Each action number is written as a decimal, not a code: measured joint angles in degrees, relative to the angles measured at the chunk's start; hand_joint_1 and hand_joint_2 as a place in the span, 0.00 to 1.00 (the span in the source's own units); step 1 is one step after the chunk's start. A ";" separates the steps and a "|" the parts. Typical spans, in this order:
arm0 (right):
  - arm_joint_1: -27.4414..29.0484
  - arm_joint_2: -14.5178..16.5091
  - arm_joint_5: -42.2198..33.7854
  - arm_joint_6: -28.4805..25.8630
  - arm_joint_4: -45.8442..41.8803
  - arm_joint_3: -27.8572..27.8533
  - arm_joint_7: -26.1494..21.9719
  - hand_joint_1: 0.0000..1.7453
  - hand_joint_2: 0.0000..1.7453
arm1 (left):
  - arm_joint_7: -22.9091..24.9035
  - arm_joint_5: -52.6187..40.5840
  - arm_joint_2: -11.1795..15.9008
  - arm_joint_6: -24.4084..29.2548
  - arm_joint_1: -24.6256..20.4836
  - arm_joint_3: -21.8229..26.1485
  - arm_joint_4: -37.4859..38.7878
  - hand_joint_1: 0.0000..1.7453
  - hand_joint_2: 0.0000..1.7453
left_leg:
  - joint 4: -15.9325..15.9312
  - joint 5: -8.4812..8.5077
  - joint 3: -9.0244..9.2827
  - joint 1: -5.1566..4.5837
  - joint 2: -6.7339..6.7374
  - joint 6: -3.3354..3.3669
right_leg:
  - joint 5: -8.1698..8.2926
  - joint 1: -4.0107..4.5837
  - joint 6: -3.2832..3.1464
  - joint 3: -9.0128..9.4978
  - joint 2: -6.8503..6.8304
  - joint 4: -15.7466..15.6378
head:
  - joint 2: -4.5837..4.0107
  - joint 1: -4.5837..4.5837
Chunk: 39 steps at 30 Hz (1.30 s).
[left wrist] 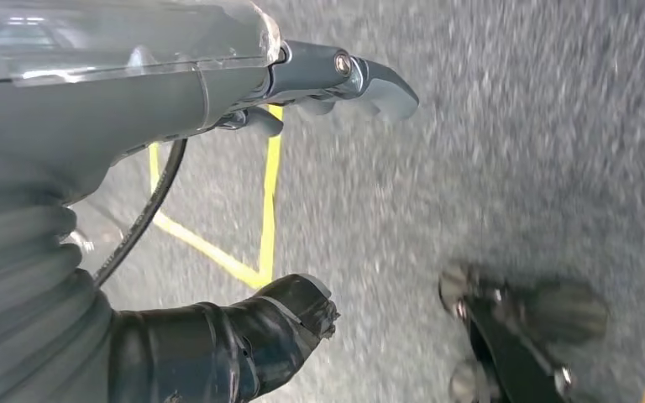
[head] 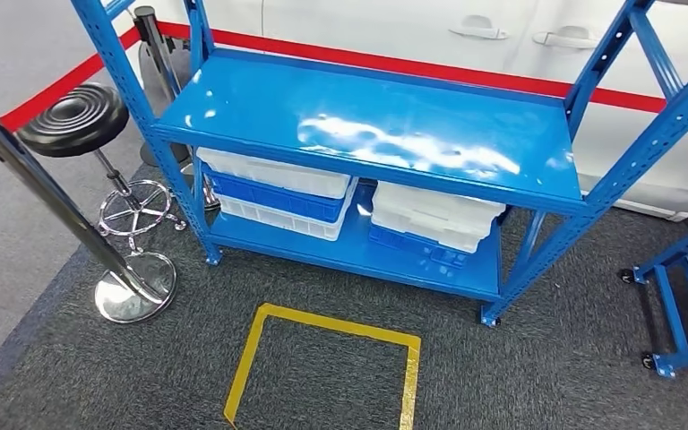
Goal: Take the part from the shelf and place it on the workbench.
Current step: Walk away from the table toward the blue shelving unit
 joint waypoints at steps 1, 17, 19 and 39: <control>-0.06 -0.10 0.38 -0.03 0.35 0.02 -0.48 0.00 0.00 | 0.38 -0.10 0.17 0.49 0.06 0.01 0.00 0.00 1.00 | 0.02 -0.02 -0.08 -0.06 0.73 0.02 | -1.14 -0.08 0.17 -1.45 -0.29 3.12 | 0.00 0.00; -0.48 -3.72 1.32 -5.36 7.12 0.27 1.38 0.00 1.00 | 8.92 3.91 -3.80 3.45 -1.22 2.35 0.00 0.00 1.00 | -0.86 -0.70 1.40 -0.67 5.23 -0.42 | 5.89 0.81 -2.29 6.99 -3.21 -12.32 | 0.00 -0.17; -0.31 -3.92 0.13 -5.28 7.09 0.64 1.75 0.00 1.00 | 9.07 3.03 -4.69 3.46 -0.87 3.37 -0.05 0.00 1.00 | -0.89 -0.67 1.41 -0.65 5.19 -0.58 | 5.78 0.84 -2.43 6.94 -3.26 -12.19 | 0.00 -0.17; 2.44 -6.25 -17.46 -9.89 6.27 19.17 1.00 0.00 0.00 | 8.64 -19.76 -7.00 2.74 2.83 25.39 -4.71 0.00 0.00 | -0.83 -0.75 1.40 -0.72 5.01 -1.62 | 5.65 0.69 -2.44 7.00 -3.42 -12.09 | 0.00 -0.16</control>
